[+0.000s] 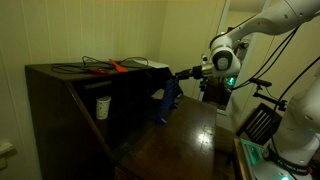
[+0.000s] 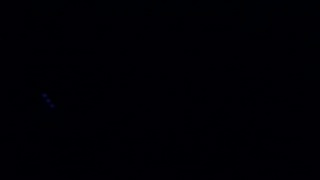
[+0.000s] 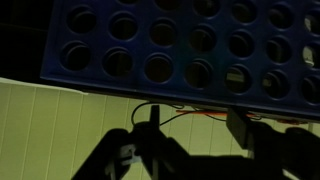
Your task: Pick up the orange object and place it in the blue object
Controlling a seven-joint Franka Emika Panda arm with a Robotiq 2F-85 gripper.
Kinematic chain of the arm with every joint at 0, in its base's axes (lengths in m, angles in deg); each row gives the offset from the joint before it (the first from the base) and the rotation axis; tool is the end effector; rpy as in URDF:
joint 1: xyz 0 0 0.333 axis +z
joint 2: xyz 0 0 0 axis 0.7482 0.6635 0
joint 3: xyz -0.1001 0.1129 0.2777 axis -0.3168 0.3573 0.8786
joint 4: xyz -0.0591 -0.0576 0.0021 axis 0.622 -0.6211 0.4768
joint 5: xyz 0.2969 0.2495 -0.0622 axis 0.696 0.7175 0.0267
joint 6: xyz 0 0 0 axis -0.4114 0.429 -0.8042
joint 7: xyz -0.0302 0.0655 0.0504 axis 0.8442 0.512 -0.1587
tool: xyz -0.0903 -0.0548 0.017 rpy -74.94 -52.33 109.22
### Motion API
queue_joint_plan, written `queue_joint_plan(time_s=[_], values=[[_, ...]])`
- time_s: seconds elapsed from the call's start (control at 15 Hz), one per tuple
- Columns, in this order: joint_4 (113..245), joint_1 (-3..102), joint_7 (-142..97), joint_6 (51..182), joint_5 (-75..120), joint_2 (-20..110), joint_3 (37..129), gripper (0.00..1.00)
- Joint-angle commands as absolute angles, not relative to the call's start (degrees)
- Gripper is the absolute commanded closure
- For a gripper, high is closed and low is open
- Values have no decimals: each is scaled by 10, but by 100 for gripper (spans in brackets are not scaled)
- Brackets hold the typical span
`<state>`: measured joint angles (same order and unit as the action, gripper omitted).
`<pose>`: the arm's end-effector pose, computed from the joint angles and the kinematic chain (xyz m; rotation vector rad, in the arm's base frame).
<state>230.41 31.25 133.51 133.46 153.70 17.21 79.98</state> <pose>0.3997 -0.2011 0.3554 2.5256 0.1889 1.7197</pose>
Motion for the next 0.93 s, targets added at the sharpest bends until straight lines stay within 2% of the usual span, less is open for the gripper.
queue_joint_plan(time_s=[0.0, 0.07, 0.2, 0.47, 0.87], values=[[2308, 314, 1357, 1347, 1568, 163, 805, 16], [2308, 314, 1358, 1347, 1571, 162, 806, 8], [2306, 314, 1354, 1347, 1576, 161, 806, 0], [2303, 315, 1327, 1355, 1569, 150, 805, 0], [2281, 314, 1249, 1449, 1527, 121, 814, 0]])
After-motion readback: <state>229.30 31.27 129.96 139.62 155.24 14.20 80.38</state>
